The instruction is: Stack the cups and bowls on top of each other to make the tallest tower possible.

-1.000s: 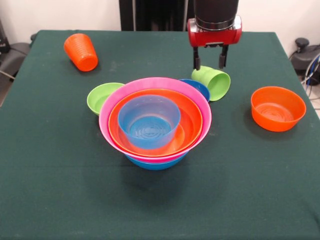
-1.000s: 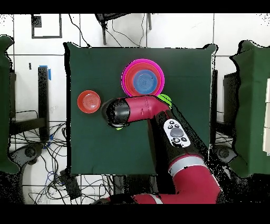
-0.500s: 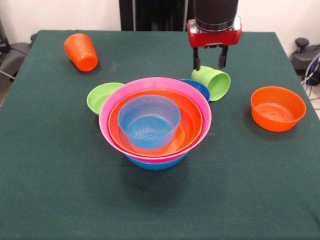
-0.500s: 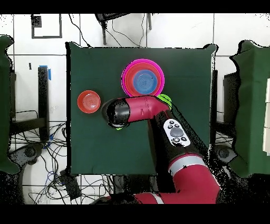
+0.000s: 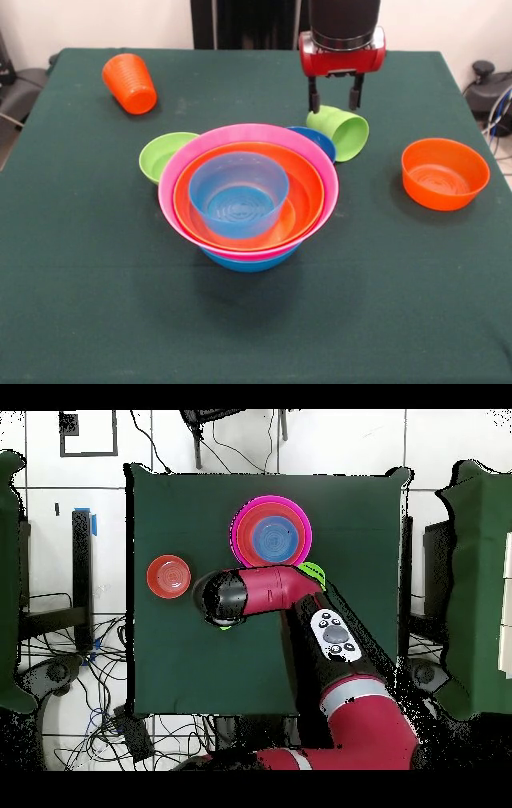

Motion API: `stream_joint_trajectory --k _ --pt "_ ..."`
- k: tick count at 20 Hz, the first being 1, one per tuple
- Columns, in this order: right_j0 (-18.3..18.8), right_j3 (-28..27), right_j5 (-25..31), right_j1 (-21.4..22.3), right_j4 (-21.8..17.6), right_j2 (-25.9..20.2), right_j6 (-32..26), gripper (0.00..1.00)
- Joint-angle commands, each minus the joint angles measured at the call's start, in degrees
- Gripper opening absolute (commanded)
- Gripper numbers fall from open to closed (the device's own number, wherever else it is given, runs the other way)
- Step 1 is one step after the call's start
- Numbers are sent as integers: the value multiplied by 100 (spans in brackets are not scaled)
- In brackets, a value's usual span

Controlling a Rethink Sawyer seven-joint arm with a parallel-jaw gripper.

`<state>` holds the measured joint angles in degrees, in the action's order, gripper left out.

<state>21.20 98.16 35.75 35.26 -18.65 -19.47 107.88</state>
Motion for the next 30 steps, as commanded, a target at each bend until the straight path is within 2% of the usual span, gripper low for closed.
stream_joint_trajectory --k 1,3,6,9,13,17,24,30 --pt "-124 -174 -350 -240 -203 73 330 100" --pt "-583 -387 -423 -159 -588 746 853 100" --pt "-978 -545 -507 -281 -786 1343 1323 100" --pt "-1019 -370 -988 -432 -621 1252 1264 100" --pt "-1193 -185 -1525 -520 -284 1399 1641 100" --pt "-1268 -37 -1858 -568 -43 1492 1777 100" --pt "-1345 171 -2164 -592 41 1595 1795 100" --pt "-1868 205 -2105 -554 133 2222 2113 100"
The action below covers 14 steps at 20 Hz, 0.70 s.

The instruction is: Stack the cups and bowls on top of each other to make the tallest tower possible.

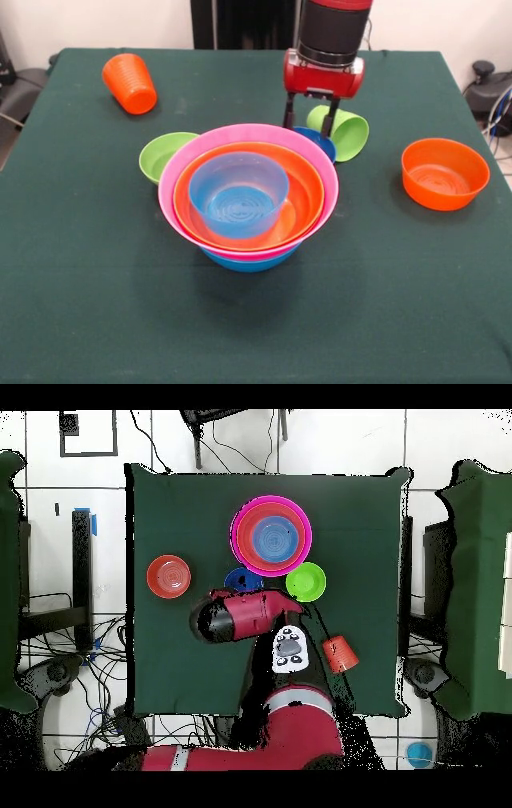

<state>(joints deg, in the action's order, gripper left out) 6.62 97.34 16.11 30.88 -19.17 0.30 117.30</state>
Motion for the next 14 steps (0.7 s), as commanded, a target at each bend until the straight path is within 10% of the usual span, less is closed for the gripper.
stream_joint_trajectory --k 1,14 --pt "-478 300 -69 -88 260 306 1224 100" --pt "-656 74 224 -130 738 401 999 100"
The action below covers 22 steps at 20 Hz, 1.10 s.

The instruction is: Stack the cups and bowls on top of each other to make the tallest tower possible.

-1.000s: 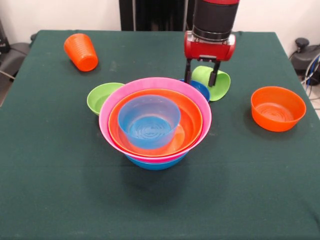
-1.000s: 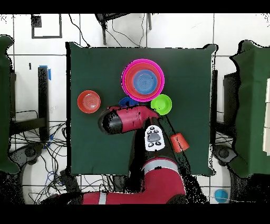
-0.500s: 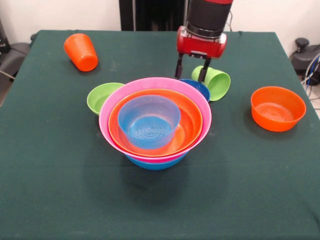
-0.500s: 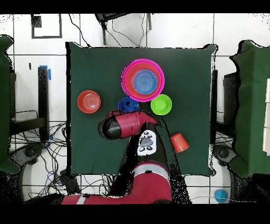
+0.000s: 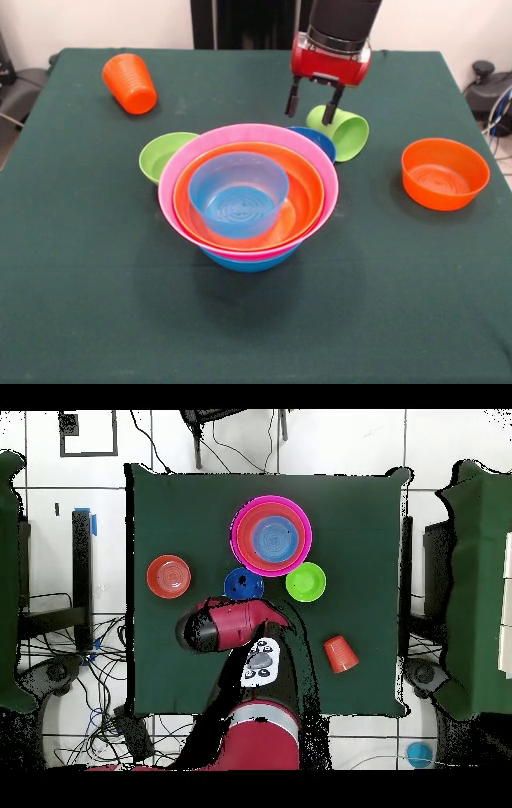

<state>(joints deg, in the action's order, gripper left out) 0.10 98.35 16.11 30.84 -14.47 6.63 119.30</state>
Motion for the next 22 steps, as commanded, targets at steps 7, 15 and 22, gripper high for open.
stream_joint_trajectory --k 7,15,22 --pt "190 -51 138 -105 312 -406 542 100" --pt "800 -80 -835 -717 -108 -891 211 100" --pt "1270 -122 -1182 -1021 -465 -1320 -73 100"
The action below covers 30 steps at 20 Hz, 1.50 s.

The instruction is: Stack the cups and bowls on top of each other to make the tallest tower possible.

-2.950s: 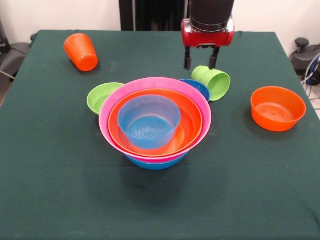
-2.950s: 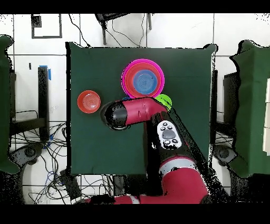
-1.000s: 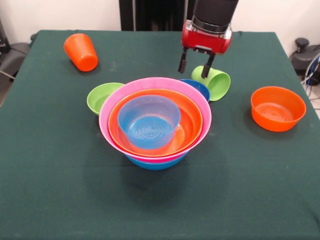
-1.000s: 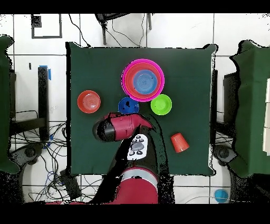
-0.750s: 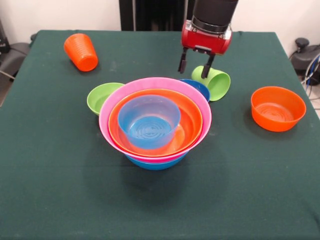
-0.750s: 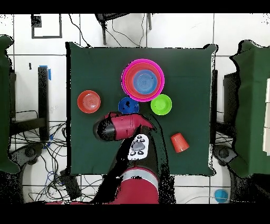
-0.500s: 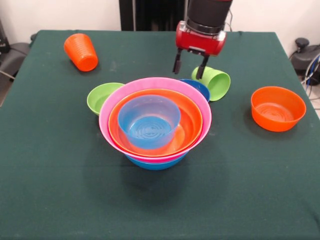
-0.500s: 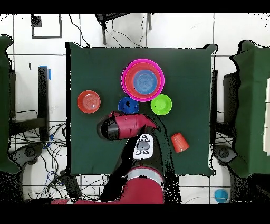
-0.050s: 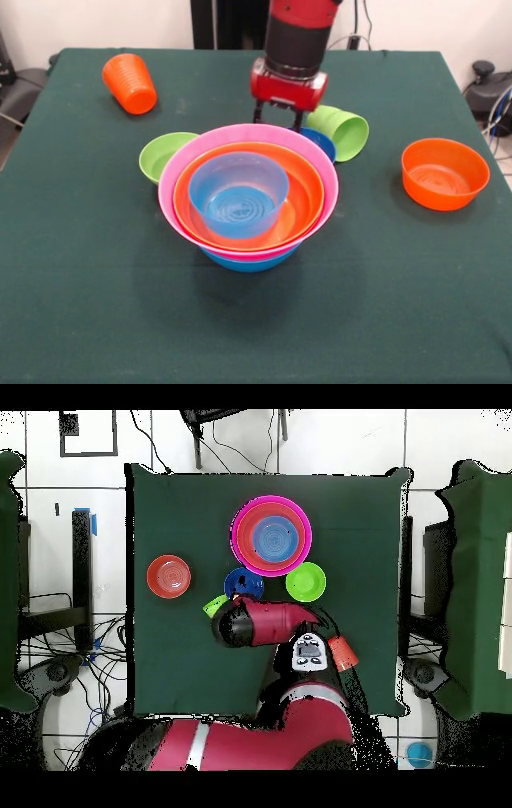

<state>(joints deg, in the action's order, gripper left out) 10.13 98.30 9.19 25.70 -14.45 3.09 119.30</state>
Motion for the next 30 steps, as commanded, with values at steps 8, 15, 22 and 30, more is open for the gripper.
stream_joint_trajectory --k 8,15,22,30 --pt "426 -188 -406 -532 -613 -1265 -106 100" --pt "512 -257 -111 -500 -738 -1414 -239 0" --pt "528 -275 -51 -498 -776 -1438 -211 0" --pt "535 -306 6 -499 -790 -1455 -229 0"
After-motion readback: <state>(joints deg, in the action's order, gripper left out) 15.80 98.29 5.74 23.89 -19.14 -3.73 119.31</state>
